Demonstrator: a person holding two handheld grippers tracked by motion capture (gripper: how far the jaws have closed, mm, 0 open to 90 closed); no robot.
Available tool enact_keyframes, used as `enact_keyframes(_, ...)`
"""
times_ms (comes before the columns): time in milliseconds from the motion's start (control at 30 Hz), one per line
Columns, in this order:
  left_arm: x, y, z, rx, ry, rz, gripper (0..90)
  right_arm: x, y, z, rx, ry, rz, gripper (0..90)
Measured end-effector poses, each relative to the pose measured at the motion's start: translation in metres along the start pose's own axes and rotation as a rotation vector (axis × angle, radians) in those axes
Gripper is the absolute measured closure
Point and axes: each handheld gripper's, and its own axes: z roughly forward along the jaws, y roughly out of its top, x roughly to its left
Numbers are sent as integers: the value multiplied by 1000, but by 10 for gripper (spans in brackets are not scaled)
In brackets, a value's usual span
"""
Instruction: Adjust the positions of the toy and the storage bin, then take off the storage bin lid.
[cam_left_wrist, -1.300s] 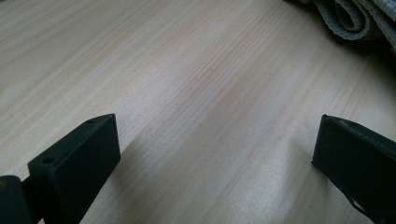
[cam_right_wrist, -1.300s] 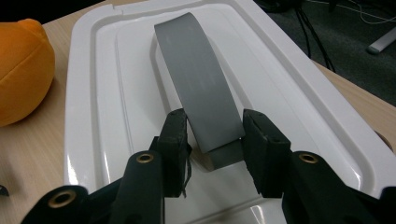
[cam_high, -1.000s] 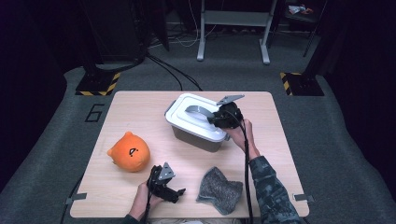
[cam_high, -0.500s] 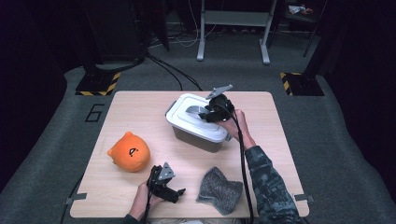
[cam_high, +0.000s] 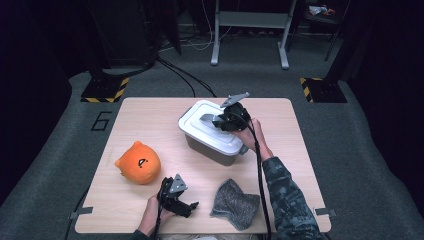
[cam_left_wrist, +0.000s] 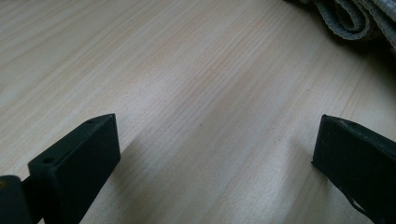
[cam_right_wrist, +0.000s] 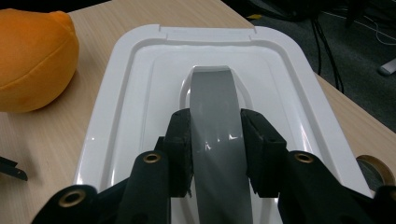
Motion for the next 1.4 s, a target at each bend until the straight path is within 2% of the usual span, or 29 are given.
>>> enact_keyframes(33,0,0,0,-1,0,-1,3,1,-1,-1,7,-7,-9,657)
enact_keyframes(67,0,0,0,-1,0,-3,3,3,-1,-2,9,-11,15,660)
enact_keyframes(100,0,0,0,-1,0,-3,3,4,-1,-2,3,-20,8,661)
enact_keyframes(133,0,0,0,-1,0,-3,3,6,-2,-3,2,-34,29,661)
enact_keyframes(467,0,0,0,-2,0,-4,3,17,-8,-9,3,-122,80,664)
enact_keyframes(500,0,0,0,-2,0,-3,3,20,-8,-9,4,-127,105,664)
enact_keyframes(667,0,0,0,0,0,-1,3,24,-9,-9,5,-150,118,664)
enact_keyframes(700,0,0,0,-2,0,-3,3,26,-8,-9,1,-157,132,664)
enact_keyframes(1067,0,0,0,-1,2,-2,3,29,-8,-8,-7,-172,107,666)
enact_keyframes(1133,0,0,0,-2,1,-3,2,30,-8,-7,-12,-174,114,666)
enact_keyframes(1233,0,0,0,-1,1,-1,3,29,-8,-8,-11,-175,92,666)
enact_keyframes(1300,0,0,0,-2,2,-2,3,32,-7,-9,-8,-176,132,666)
enact_keyframes(1333,0,0,0,-2,2,-3,3,30,-7,-9,-18,-176,110,666)
enact_keyframes(1400,0,0,0,-2,2,-3,3,30,-6,-11,-24,-176,117,667)
